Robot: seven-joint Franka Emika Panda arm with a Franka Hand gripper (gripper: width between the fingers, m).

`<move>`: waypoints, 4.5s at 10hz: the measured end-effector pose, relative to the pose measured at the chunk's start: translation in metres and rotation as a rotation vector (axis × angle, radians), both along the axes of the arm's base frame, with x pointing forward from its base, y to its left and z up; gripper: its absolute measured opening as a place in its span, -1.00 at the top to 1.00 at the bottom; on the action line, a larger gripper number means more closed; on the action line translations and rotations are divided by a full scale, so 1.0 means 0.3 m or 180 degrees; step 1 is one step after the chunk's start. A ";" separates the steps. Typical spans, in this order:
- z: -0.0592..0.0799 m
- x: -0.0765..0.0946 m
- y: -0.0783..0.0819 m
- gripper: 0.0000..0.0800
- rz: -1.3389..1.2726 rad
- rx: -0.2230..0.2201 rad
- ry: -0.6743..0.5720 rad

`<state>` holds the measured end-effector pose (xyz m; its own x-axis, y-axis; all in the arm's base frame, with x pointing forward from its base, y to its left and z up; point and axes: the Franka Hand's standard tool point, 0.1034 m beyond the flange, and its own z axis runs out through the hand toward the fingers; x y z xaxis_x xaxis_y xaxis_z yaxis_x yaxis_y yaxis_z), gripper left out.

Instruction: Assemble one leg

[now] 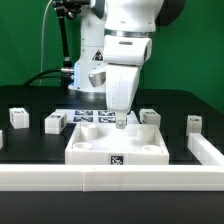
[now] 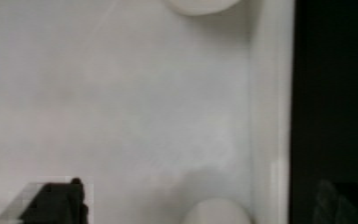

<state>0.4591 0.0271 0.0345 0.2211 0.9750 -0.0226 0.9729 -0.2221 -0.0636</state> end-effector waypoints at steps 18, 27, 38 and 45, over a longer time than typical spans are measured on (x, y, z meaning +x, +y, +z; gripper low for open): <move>-0.074 -0.094 -0.042 0.85 -0.0101 0.0067 -0.0103; -0.075 -0.057 -0.001 0.85 0.0459 0.0037 -0.0150; -0.074 0.095 0.101 0.36 0.0711 0.0008 -0.0199; -0.075 0.095 0.099 -0.62 0.0707 0.0008 -0.0199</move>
Offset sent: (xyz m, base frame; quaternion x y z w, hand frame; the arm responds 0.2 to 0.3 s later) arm -0.0192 -0.0002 -0.0150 -0.0152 0.0465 -0.0050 0.9988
